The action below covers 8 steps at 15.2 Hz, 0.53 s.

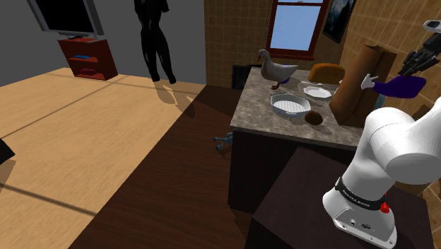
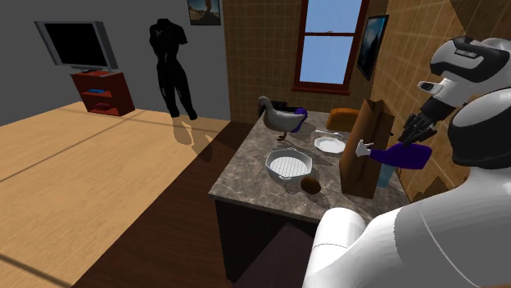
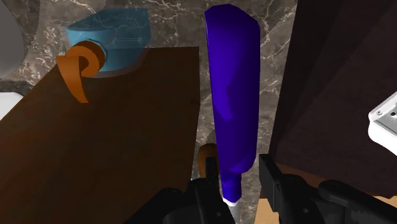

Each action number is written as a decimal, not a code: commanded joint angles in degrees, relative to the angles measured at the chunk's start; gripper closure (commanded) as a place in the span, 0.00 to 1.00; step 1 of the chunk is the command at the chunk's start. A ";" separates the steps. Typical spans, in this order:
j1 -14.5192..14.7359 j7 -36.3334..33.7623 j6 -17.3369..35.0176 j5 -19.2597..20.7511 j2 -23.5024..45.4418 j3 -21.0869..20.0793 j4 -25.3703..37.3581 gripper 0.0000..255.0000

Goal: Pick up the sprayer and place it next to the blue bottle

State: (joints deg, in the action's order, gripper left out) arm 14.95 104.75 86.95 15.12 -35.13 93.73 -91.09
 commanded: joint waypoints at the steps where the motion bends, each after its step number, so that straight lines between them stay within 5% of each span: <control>1: -0.01 0.04 1.41 0.38 -0.37 0.40 -1.30 1.00; 8: -0.83 0.32 6.17 1.67 -1.48 1.43 -6.19 1.00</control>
State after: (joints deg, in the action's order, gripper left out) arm 14.40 105.03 92.35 16.63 -36.50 95.13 -96.42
